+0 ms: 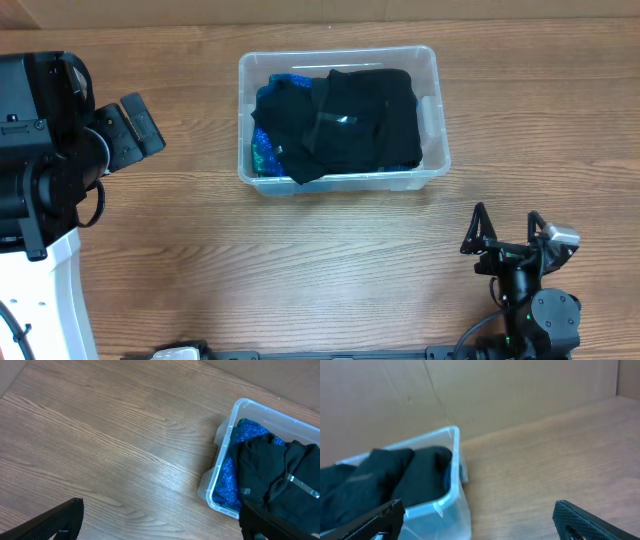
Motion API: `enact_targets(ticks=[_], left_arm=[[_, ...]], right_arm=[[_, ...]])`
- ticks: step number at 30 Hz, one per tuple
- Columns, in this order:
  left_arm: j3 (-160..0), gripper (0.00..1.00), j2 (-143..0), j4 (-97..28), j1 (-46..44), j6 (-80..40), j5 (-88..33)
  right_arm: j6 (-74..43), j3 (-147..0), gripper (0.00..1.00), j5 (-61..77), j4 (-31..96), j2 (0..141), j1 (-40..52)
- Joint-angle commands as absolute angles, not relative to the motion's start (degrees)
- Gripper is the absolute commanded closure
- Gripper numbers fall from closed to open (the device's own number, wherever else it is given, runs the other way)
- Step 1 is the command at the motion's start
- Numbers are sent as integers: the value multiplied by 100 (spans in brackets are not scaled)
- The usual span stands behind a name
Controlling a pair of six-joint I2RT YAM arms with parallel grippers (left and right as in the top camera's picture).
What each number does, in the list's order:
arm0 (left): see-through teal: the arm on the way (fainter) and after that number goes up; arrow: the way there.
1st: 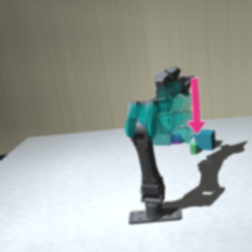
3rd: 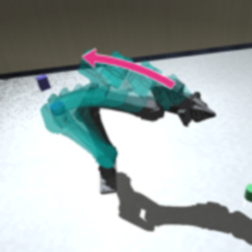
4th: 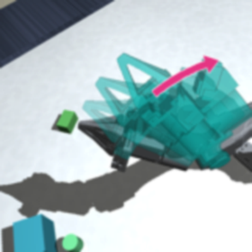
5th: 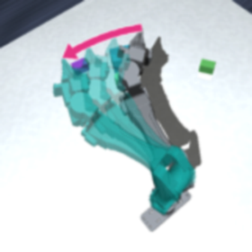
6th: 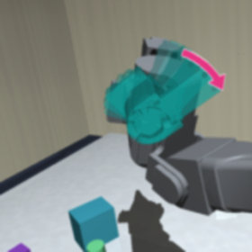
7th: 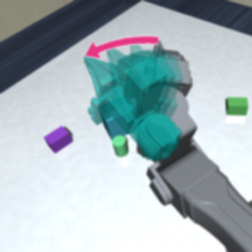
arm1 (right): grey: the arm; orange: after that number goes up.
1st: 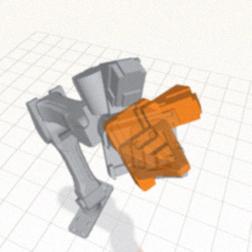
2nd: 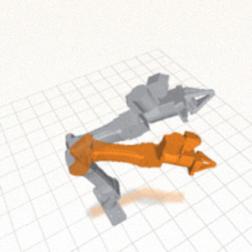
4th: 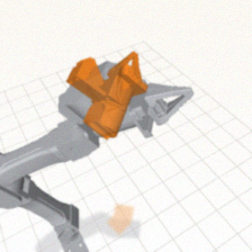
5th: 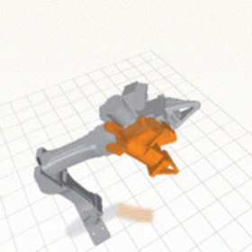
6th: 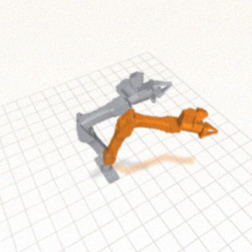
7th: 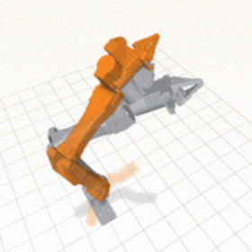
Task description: Pack container
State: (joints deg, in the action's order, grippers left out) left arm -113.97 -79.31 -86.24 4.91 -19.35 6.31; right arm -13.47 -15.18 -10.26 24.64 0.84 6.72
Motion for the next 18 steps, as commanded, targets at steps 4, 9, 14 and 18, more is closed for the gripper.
enact_targets(ticks=[4,9,14,18], left_arm=[[-11415,0,-7940,-8637,489,-1931,703],[-11415,0,-7940,-8637,489,-1931,703],[-11415,0,-7940,-8637,489,-1931,703],[-11415,0,-7940,-8637,489,-1931,703]], right_arm=[[-1372,-961,0,-882,1988,16,635],[-1372,-729,0,-812,1979,16,635],[-1372,-591,0,-735,1922,16,635],[-1369,-591,0,-740,1931,16,635]])
